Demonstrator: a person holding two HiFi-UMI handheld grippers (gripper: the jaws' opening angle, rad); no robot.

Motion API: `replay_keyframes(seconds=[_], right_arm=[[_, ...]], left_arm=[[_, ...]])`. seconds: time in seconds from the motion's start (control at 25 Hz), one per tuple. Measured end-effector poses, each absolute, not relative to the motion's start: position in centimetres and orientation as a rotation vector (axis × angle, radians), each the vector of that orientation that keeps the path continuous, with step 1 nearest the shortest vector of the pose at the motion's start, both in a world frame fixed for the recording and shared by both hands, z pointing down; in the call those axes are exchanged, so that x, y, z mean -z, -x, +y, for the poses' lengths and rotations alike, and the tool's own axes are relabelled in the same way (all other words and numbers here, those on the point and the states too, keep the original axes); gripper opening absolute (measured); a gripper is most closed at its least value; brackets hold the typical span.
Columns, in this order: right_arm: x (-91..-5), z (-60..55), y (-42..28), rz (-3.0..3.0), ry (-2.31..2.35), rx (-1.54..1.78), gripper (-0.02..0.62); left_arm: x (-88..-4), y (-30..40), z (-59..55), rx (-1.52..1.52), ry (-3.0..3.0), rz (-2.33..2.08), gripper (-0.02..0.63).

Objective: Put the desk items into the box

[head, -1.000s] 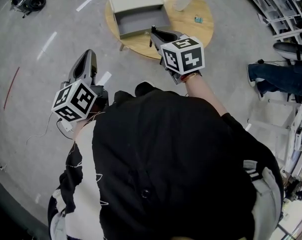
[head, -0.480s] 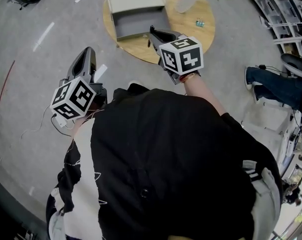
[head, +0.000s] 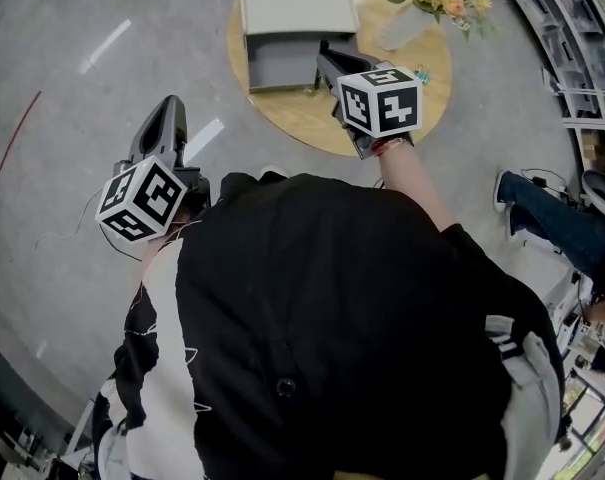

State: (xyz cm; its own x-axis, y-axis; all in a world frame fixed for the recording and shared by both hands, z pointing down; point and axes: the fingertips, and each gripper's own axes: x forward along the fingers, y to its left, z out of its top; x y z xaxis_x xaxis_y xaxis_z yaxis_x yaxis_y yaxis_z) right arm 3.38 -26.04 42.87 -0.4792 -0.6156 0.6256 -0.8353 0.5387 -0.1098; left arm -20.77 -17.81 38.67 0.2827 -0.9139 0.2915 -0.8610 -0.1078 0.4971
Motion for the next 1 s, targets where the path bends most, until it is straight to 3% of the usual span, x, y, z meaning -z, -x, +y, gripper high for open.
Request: replay_keyframes(seconds=[1.0], right_arm=[[-44.9, -29.4, -2.1, -2.211, -1.131, -0.572, 0.048]], left_arm=[[-39.9, 24.9, -17.6, 0.129, -1.857, -1.684, 0.011]])
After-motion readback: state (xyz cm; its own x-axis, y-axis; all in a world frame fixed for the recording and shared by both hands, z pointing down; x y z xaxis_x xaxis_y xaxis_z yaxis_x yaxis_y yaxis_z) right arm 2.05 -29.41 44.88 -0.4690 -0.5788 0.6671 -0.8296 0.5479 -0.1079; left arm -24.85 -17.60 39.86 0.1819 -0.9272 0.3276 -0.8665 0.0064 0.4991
